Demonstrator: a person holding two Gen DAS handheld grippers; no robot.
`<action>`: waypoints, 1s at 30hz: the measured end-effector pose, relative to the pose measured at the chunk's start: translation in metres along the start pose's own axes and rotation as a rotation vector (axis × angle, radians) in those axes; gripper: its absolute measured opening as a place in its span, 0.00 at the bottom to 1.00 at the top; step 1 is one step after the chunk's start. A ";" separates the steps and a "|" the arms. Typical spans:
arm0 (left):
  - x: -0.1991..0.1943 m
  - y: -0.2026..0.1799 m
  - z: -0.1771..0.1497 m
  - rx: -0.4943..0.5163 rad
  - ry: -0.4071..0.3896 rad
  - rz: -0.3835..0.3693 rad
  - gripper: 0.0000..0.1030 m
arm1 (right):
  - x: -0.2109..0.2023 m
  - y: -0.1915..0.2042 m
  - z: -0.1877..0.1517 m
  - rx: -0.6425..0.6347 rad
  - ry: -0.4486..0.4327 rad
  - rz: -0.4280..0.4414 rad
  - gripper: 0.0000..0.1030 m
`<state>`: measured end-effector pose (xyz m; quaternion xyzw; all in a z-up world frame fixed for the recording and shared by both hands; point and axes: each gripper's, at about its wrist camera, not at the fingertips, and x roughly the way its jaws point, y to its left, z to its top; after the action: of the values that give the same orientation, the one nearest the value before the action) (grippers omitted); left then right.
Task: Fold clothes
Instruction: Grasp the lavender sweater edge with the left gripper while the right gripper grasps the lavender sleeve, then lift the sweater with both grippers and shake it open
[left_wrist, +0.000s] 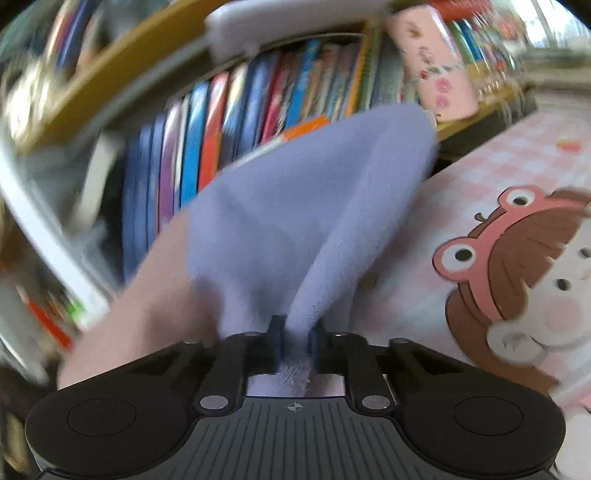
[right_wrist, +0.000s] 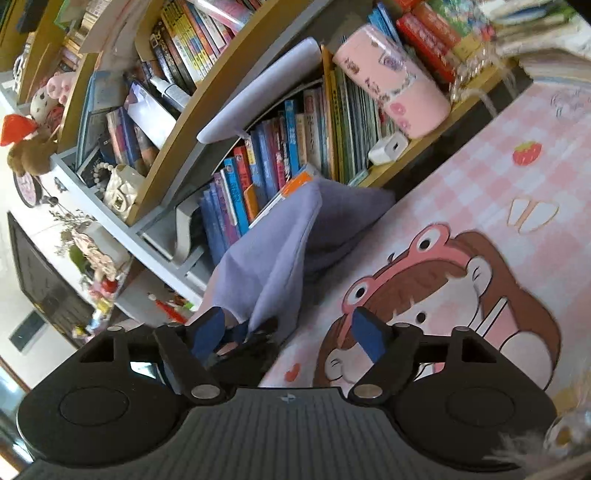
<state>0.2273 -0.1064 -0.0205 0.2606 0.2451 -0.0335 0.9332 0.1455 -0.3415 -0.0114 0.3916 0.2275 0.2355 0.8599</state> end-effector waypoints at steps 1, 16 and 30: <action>-0.015 0.005 -0.005 -0.021 -0.015 -0.035 0.11 | 0.002 -0.001 -0.001 0.017 0.015 0.019 0.75; -0.214 0.047 -0.063 -0.303 -0.213 -0.417 0.09 | 0.035 0.008 -0.036 0.181 0.304 0.186 0.85; -0.250 0.040 -0.123 -0.405 -0.141 -0.535 0.08 | -0.001 -0.026 -0.015 0.307 0.071 0.084 0.11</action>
<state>-0.0384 -0.0263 0.0250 -0.0063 0.2413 -0.2459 0.9388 0.1421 -0.3482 -0.0407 0.5191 0.2745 0.2473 0.7707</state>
